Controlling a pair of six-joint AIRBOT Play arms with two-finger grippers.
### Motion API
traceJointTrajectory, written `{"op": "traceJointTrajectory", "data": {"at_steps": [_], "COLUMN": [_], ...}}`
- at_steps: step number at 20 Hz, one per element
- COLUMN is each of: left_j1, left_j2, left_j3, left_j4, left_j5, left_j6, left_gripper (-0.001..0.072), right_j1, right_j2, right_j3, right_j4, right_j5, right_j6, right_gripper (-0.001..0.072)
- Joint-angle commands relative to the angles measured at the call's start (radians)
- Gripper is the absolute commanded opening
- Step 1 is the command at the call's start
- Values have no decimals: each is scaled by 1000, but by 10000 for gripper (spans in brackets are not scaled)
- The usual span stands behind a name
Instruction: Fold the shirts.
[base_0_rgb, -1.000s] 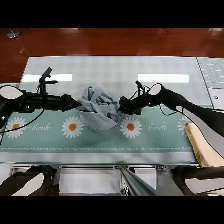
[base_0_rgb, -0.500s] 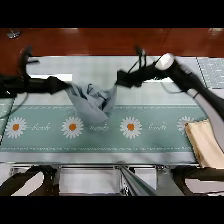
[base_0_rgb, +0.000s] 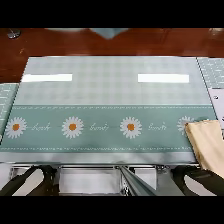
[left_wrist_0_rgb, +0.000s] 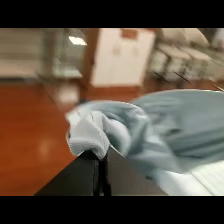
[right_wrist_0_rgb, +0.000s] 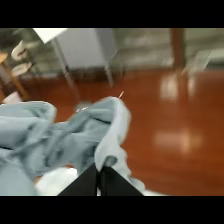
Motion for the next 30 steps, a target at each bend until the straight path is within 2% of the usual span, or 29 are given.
{"op": "traceJointTrajectory", "data": {"at_steps": [1, 4, 7, 10, 13, 16, 21, 24, 26, 28, 30], "left_j1": [132, 124, 23, -175, -351, -414, -412, -412, -412, -412, -412], "left_j2": [90, 186, 243, 295, 348, 394, 423, 417, 402, 356, 258], "left_j3": [127, 98, 77, 47, -5, -54, -277, -511, -693, -839, -927], "left_j4": [137, 385, 576, 764, 868, 988, 1009, 1009, 1009, 1008, 976], "left_j5": [5, -36, -80, -122, -209, -317, -400, -382, -248, -57, 85], "left_j6": [-72, -167, -196, -222, -231, -278, -290, -311, -313, -383, -431], "left_gripper": [18, 19, 19, 19, 19, 19, 19, 19, 19, 20, 20], "right_j1": [-23, -23, -23, -23, -23, -23, -23, -23, -23, -54, -153], "right_j2": [203, 338, 422, 452, 454, 454, 455, 455, 441, 378, 264], "right_j3": [43, 43, 43, 43, 13, -59, -267, -470, -607, -676, -679], "right_j4": [-240, -451, -554, -584, -583, -583, -593, -624, -712, -782, -676], "right_j5": [149, 278, 408, 547, 683, 768, 735, 639, 518, 396, 290], "right_j6": [-6, 36, 43, 43, 44, 61, 74, 81, 102, 140, 138], "right_gripper": [24, 24, 24, 24, 24, 24, 24, 22, 21, 21, 21]}}
